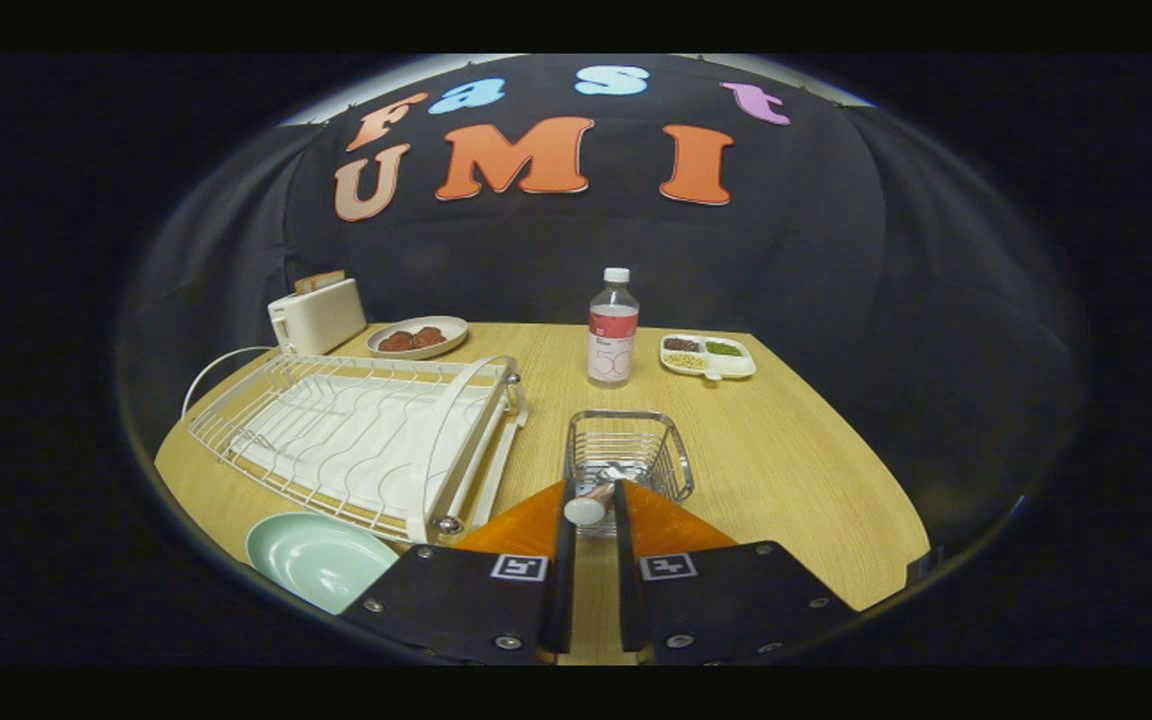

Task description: Take the plate from the dish rack, then take the spoon from the basket and place it into the plate.

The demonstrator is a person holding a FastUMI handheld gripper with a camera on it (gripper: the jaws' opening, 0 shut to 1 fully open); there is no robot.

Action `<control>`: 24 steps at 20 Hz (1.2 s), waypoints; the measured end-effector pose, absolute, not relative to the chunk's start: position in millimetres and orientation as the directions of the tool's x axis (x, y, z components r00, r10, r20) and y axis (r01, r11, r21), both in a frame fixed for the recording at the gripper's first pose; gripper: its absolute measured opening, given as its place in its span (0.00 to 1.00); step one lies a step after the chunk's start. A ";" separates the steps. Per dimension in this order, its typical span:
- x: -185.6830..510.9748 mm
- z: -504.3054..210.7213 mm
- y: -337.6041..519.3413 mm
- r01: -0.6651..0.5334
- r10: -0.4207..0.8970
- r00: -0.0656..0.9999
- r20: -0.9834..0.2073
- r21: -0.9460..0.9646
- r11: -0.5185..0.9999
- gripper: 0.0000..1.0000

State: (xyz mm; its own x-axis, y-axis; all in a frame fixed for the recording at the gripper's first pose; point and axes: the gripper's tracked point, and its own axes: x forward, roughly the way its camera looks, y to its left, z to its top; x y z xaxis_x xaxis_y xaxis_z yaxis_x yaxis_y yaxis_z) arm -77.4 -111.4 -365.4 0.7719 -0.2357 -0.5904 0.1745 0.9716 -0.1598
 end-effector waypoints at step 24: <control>-92.4 -219.0 -71.8 0.041 -0.082 0.862 -0.500 -0.092 0.995 0.12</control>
